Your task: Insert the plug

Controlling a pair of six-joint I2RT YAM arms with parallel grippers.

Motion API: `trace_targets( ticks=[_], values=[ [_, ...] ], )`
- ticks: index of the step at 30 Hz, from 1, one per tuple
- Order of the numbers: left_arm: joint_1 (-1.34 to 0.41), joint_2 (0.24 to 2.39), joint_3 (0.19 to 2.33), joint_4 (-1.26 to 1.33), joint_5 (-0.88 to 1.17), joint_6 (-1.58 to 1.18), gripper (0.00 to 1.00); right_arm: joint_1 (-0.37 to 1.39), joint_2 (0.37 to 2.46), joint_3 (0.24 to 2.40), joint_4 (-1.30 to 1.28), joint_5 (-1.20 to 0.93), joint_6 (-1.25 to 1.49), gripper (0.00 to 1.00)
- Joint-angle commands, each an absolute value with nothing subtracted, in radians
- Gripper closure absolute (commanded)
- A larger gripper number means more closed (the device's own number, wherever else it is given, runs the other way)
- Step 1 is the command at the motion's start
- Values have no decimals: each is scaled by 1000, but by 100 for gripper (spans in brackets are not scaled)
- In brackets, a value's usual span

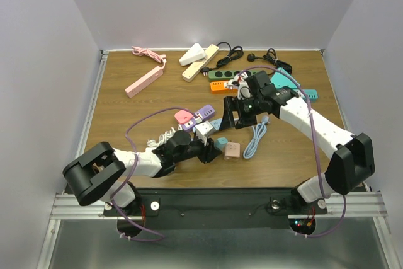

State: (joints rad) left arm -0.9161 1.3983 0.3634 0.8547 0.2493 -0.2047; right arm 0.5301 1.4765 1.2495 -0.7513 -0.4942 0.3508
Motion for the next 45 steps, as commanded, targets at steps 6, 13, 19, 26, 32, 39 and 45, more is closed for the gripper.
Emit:
trace_targets(
  ticks=[6, 13, 19, 26, 32, 39, 45],
  values=[
    [-914, 1356, 393, 945, 279, -259, 100, 636, 1485, 1195, -652, -548, 374, 12],
    [-914, 1336, 382, 956, 268, -270, 100, 650, 1494, 1157, -629, -496, 394, 13],
    [-914, 1309, 374, 954, 264, -270, 100, 649, 1491, 1129, -609, -476, 403, 18],
    [-914, 1298, 374, 951, 271, -270, 100, 650, 1489, 1115, -555, -522, 416, 57],
    [-914, 1295, 370, 920, 193, -287, 84, 649, 1496, 1131, -554, -555, 429, 100],
    [-905, 1272, 361, 864, 71, -327, 14, 641, 1494, 1161, -569, -411, 460, 100],
    [-835, 1131, 388, 646, 51, -406, 5, 575, 1574, 1351, -598, -296, 388, 100]
  ],
)
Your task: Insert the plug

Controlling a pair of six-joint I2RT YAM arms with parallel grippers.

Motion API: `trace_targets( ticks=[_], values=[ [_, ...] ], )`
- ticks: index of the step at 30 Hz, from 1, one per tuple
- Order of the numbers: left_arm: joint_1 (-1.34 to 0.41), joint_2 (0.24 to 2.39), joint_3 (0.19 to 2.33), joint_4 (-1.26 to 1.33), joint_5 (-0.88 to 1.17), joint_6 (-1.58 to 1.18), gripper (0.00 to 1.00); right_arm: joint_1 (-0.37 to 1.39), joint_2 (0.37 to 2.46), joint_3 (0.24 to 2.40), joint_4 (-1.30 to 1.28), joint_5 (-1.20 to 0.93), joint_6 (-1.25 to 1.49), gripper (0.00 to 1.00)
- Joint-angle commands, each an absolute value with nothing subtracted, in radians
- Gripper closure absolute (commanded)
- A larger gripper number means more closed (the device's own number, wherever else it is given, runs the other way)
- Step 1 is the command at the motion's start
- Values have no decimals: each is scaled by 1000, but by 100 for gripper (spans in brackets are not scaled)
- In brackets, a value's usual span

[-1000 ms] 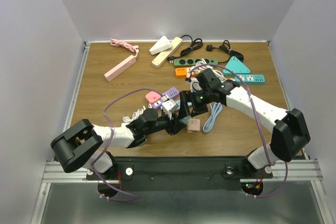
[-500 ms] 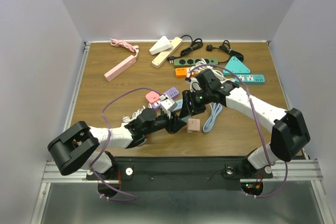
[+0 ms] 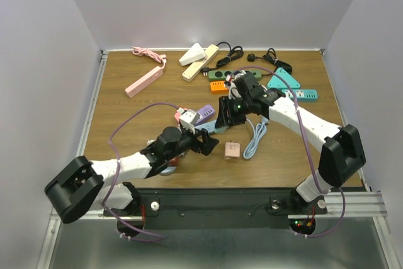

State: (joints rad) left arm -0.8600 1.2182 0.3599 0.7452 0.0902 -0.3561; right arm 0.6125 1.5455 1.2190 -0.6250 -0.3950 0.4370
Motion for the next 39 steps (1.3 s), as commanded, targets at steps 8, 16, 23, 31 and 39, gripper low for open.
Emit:
trace_targets(
  ticks=[8, 16, 23, 31, 39],
  values=[
    [-755, 989, 416, 355, -177, -511, 2, 560, 1758, 1598, -609, -279, 235, 99],
    [-546, 1034, 419, 265, -195, -683, 2, 621, 1960, 1761, -606, -245, 132, 99],
    [-515, 1092, 426, 302, -193, -661, 2, 647, 2040, 1792, -597, -245, 20, 100],
    [-491, 1195, 456, 347, -172, -629, 2, 663, 2063, 1778, -558, -258, -48, 100],
    [-491, 1229, 453, 371, -155, -618, 2, 683, 2083, 1793, -523, -265, -54, 100]
  ],
)
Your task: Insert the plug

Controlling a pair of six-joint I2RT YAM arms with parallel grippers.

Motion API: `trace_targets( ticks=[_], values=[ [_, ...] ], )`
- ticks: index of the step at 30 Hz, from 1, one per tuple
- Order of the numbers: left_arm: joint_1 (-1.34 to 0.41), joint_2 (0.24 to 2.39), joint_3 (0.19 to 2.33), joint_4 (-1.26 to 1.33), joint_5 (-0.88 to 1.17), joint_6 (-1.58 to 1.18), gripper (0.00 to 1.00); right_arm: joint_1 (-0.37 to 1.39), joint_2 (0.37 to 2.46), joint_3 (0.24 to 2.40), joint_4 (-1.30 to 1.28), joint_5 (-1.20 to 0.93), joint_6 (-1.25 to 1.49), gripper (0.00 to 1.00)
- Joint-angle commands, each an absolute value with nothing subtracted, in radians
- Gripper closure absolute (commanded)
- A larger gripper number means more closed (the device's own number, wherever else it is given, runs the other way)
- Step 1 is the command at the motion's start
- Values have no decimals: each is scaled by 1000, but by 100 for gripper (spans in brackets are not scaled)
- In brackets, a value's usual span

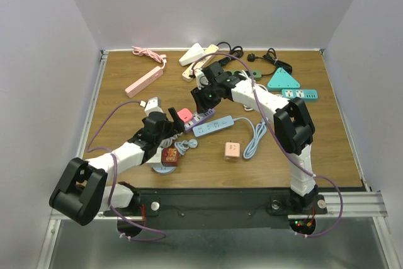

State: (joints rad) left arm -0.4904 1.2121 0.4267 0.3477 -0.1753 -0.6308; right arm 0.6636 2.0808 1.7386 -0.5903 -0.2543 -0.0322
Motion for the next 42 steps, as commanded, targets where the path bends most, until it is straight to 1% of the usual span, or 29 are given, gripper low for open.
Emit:
trace_targets(
  ticks=[1, 18, 31, 42],
  values=[
    [-491, 1232, 453, 373, -155, -617, 2, 684, 2088, 1799, -523, -268, -54, 100],
    [-491, 1255, 462, 385, -150, -600, 2, 718, 2129, 1806, -523, -268, -41, 100],
    [-491, 1236, 449, 390, -143, -600, 2, 750, 2167, 1799, -528, -175, -2, 100],
    [-491, 1212, 423, 403, -138, -598, 2, 755, 2214, 1809, -528, -103, 98, 100]
  ],
)
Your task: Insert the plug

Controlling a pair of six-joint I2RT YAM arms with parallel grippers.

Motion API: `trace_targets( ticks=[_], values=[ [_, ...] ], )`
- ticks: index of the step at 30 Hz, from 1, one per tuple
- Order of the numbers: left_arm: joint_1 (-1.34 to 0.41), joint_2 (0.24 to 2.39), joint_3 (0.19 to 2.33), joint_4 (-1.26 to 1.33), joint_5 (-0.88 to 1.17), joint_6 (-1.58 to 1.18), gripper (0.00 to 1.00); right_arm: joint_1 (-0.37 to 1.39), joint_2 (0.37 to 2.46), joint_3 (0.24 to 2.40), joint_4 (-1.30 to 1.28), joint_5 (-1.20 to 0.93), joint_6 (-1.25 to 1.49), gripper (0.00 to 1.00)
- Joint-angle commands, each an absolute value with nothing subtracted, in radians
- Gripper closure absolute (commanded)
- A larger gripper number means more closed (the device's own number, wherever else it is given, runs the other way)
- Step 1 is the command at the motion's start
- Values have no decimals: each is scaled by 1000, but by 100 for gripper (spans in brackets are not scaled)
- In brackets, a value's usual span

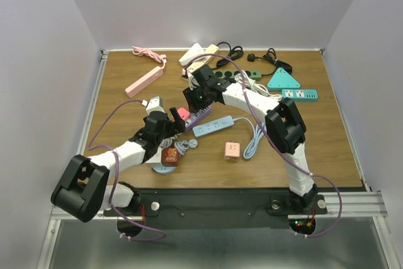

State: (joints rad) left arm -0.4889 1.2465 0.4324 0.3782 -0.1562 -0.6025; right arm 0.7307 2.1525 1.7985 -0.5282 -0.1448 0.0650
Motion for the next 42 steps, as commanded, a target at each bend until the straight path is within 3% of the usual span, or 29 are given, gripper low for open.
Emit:
trace_targets(
  ticks=[1, 6, 13, 17, 42],
  values=[
    [-491, 1210, 422, 403, -138, -598, 2, 755, 2218, 1813, -529, -101, 101, 100],
    [-491, 1204, 407, 431, -115, -577, 5, 755, 2259, 1893, -577, -95, 92, 100],
    [-491, 1258, 400, 512, -81, -493, 20, 759, 2335, 2002, -663, -84, 66, 100],
    [-491, 1278, 402, 523, -69, -480, 22, 781, 2373, 2033, -709, -51, 29, 100],
    [-491, 1201, 388, 499, -84, -480, 24, 804, 2365, 1704, -557, -67, 58, 100]
  ],
)
